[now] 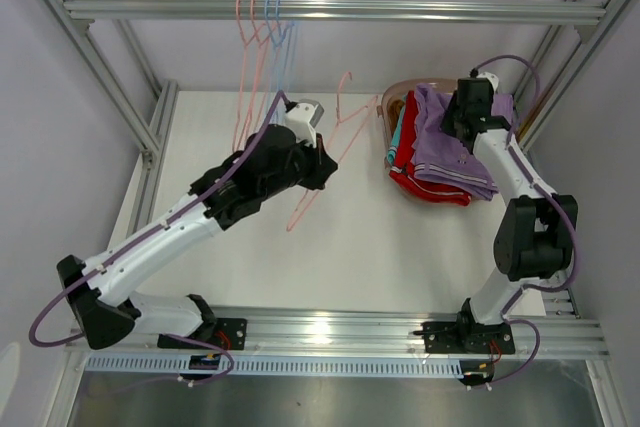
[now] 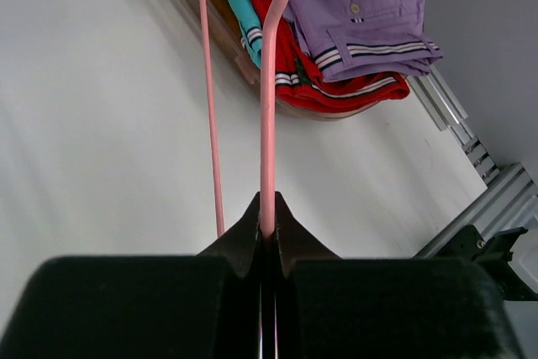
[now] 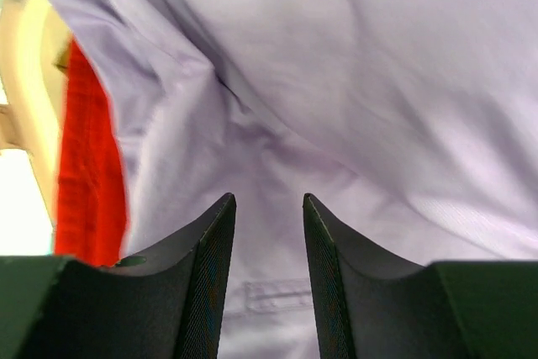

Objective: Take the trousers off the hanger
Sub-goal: Place the hanger at the clothesline.

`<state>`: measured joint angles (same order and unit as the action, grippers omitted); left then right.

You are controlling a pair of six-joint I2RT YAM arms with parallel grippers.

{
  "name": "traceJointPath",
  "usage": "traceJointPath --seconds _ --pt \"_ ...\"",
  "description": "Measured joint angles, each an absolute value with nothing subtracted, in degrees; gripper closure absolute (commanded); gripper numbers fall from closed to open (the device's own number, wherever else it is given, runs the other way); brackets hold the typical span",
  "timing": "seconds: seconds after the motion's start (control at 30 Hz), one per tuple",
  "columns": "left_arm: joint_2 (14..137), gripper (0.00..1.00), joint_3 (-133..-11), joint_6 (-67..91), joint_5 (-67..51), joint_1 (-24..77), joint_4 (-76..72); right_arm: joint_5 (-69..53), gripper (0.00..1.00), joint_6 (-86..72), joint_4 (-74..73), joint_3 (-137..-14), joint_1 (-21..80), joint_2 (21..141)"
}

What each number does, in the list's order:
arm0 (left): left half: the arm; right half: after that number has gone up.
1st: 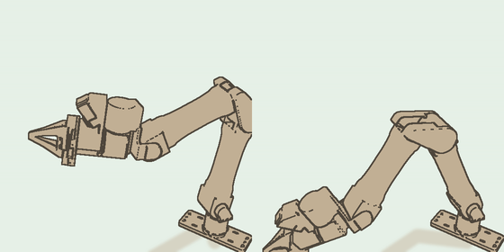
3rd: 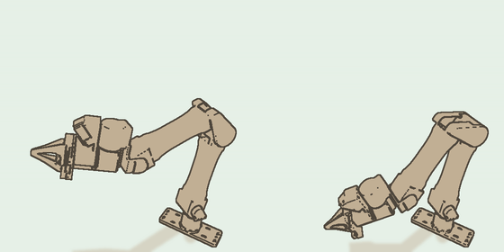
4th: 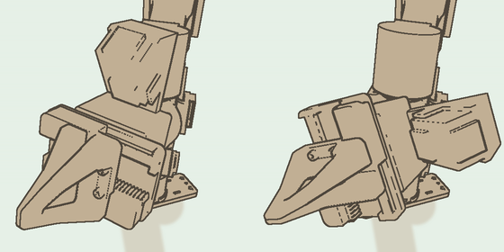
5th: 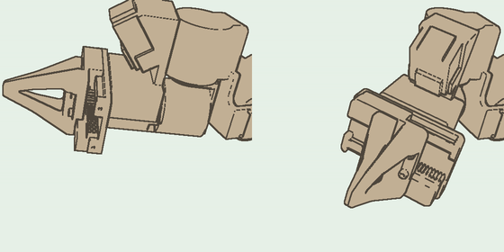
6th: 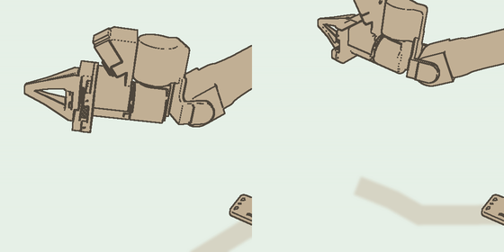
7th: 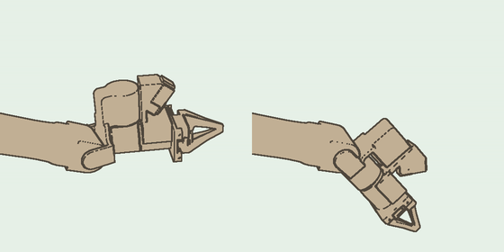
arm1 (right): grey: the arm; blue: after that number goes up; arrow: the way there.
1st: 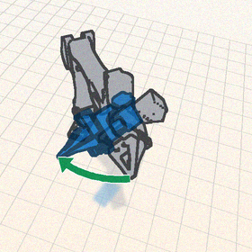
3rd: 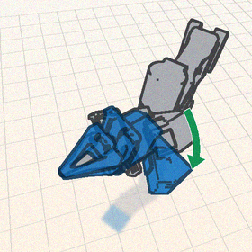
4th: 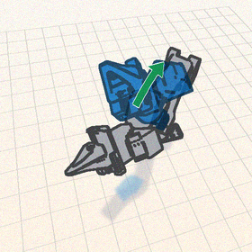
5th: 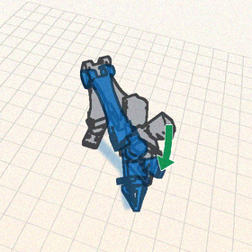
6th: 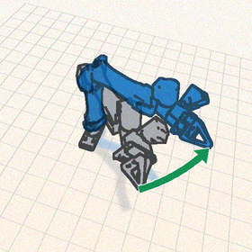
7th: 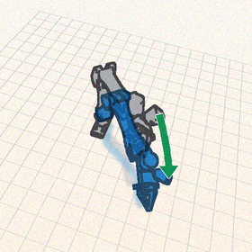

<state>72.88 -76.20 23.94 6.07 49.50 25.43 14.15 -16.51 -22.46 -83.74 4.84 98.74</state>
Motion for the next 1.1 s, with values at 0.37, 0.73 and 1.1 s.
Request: traceJointPath --seconds 0.37,0.73,1.1 --pt "68.8 0.99 -76.9 19.2 13.4 51.3 25.0 13.4 1.00 -18.9 -22.7 -77.8 2.0 100.9" --pt "69.6 0.99 -90.0 17.0 19.6 51.3 26.7 9.3 0.55 -20.4 -21.9 -77.6 1.9 100.5" --pt "83.6 0.99 -108.7 17.1 19.9 46.3 36.3 3.0 0.44 -21.0 -23.9 -72.8 2.2 86.7"
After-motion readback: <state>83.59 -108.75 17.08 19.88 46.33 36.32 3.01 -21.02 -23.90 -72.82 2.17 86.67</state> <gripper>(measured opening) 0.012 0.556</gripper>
